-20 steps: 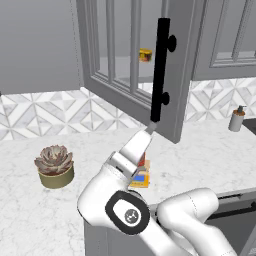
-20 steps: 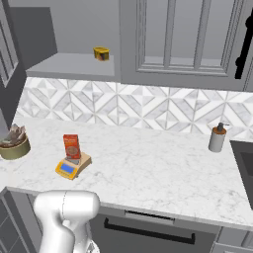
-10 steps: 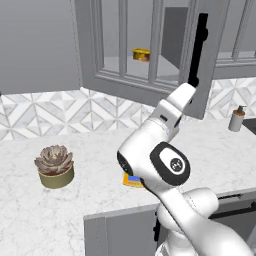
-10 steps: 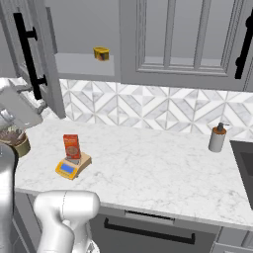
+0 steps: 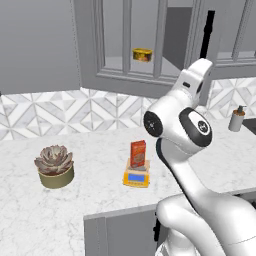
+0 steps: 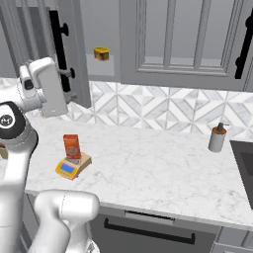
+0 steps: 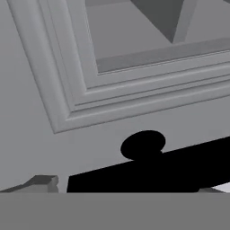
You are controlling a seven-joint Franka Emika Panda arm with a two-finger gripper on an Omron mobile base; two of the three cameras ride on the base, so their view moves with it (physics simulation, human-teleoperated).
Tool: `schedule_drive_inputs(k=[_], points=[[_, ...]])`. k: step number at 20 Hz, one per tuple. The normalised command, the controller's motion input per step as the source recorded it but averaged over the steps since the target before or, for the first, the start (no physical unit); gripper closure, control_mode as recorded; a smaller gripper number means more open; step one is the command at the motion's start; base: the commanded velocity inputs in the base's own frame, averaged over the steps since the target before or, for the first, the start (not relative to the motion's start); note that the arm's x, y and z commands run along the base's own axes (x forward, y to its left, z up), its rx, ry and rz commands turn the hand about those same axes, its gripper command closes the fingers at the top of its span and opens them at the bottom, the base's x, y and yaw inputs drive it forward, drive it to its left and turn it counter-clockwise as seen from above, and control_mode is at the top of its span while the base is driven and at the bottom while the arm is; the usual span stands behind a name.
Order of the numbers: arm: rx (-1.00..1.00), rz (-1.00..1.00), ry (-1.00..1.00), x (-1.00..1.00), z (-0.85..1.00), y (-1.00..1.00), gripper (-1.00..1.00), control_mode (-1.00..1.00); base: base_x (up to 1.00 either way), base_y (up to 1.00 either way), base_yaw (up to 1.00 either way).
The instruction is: Pick the boxed food and place it on the digital scale for weighing, and close the cabinet.
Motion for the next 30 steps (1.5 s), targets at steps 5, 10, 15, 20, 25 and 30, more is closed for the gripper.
schedule_drive_inputs(k=[5, 10, 15, 20, 25, 30], points=[[0.0, 0.01, 0.07, 1.0, -0.37, 0.0, -1.0, -1.0, 0.0, 0.0, 0.0], [0.05, 0.09, 0.0, 1.0, -0.26, -0.03, -1.0, -1.0, 0.0, 0.0, 0.0], [0.09, 0.1, 0.12, 1.0, -0.11, -0.03, -1.0, -1.0, 0.0, 0.0, 0.0], [0.0, 0.04, 0.0, 1.0, -0.11, 0.01, -1.0, -1.0, 0.0, 0.0, 0.0], [0.0, 0.05, 0.07, 1.0, -0.09, 0.0, -1.0, -1.0, 0.0, 0.0, 0.0], [0.06, 0.14, 0.0, 1.0, -0.34, -0.09, -1.0, -1.0, 0.0, 0.0, 0.0]])
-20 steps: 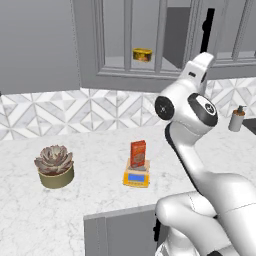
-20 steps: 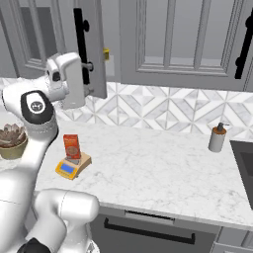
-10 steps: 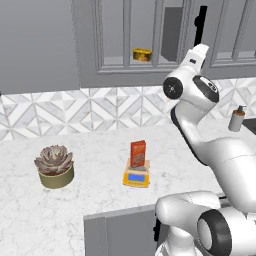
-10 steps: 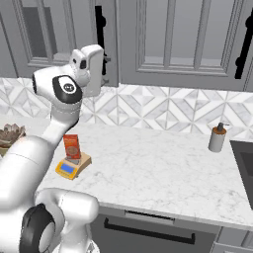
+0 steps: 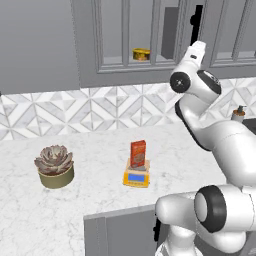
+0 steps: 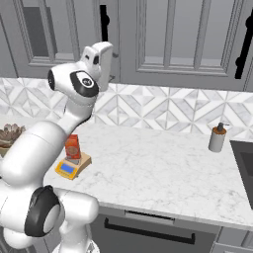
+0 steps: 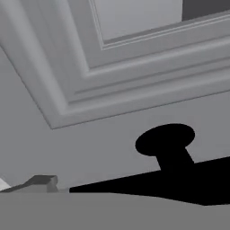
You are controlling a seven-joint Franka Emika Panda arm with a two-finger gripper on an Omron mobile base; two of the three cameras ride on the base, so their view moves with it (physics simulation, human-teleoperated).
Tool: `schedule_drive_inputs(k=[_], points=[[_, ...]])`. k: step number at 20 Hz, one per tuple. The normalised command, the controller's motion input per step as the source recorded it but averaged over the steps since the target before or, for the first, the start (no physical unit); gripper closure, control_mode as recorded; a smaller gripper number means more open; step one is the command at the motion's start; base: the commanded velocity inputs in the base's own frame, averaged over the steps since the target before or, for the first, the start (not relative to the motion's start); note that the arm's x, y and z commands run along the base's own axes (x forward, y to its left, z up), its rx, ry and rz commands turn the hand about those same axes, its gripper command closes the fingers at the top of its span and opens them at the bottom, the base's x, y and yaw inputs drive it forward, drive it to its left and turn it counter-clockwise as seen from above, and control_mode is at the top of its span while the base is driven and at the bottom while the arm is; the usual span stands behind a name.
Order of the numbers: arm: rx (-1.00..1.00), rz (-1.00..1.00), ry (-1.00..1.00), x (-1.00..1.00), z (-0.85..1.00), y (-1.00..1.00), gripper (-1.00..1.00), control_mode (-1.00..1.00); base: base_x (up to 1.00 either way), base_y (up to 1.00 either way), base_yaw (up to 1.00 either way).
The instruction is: Pick the boxed food and place it on the digital scale for weighing, and close the cabinet.
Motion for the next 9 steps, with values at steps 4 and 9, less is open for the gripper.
schedule_drive_inputs(k=[4, 9], points=[[0.02, 0.11, -0.11, 0.73, -0.35, -0.08, -1.0, -1.0, 0.0, 0.0, 0.0], [0.09, 0.05, -0.11, -0.2, -0.04, -0.53, -1.0, -1.0, 0.0, 0.0, 0.0]])
